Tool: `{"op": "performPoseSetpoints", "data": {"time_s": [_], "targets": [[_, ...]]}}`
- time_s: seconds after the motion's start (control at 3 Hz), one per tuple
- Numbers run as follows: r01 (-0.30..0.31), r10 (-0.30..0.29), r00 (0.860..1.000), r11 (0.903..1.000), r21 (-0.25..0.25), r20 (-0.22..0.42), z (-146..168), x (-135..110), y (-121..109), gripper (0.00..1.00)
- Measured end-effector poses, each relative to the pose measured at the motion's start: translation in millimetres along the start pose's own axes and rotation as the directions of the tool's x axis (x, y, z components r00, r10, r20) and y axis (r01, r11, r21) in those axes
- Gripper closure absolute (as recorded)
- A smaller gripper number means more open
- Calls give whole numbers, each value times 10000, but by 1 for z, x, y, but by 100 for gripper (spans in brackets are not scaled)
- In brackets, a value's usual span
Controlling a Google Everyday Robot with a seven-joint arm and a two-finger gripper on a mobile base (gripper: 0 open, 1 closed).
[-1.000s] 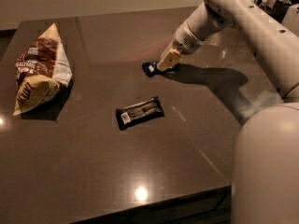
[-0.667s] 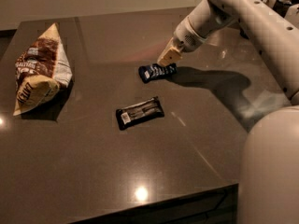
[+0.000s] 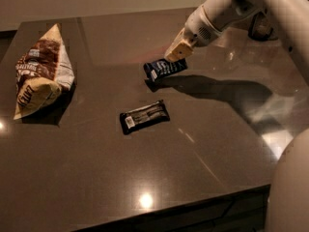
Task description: Pick rxbar blueberry
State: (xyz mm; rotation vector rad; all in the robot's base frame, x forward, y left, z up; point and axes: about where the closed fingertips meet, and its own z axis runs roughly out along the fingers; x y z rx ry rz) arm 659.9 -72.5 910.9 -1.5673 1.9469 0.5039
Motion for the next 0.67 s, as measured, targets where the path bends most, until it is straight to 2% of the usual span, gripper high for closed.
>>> {"op": "performPoseSetpoints", "data": {"time_s": [0.33, 0.67], "targets": [[211, -216, 9992, 9996, 167, 323, -33, -25, 10, 100], [219, -225, 9992, 9996, 168, 329, -34, -26, 10, 100]]}}
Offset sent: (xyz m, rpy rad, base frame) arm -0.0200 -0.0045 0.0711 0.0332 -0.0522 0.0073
